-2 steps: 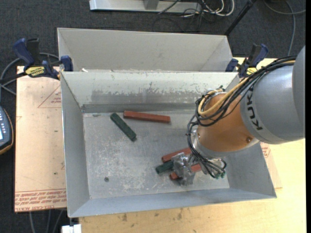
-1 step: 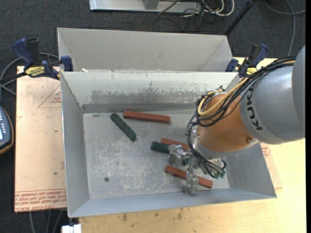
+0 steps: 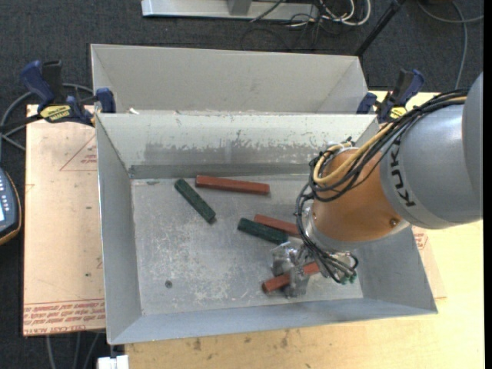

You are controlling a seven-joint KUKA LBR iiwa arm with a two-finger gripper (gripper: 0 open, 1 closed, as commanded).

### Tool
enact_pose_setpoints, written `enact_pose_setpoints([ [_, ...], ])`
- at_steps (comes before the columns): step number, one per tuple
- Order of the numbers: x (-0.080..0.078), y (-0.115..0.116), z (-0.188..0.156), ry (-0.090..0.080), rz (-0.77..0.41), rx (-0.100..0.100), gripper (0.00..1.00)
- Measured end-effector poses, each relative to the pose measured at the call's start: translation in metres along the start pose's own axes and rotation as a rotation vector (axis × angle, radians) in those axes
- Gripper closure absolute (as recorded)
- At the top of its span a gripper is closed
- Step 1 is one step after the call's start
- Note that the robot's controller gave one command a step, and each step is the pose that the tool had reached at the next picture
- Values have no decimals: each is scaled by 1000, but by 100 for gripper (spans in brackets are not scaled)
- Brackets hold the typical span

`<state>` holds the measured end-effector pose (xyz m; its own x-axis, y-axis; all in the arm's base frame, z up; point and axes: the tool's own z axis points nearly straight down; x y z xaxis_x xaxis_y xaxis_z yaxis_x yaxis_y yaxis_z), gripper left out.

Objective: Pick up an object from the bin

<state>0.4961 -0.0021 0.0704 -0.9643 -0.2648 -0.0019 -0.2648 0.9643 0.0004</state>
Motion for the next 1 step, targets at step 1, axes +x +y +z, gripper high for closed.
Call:
enact_pose_setpoints([
  [1,-34,-22,-154,-11,33,3,100],
])
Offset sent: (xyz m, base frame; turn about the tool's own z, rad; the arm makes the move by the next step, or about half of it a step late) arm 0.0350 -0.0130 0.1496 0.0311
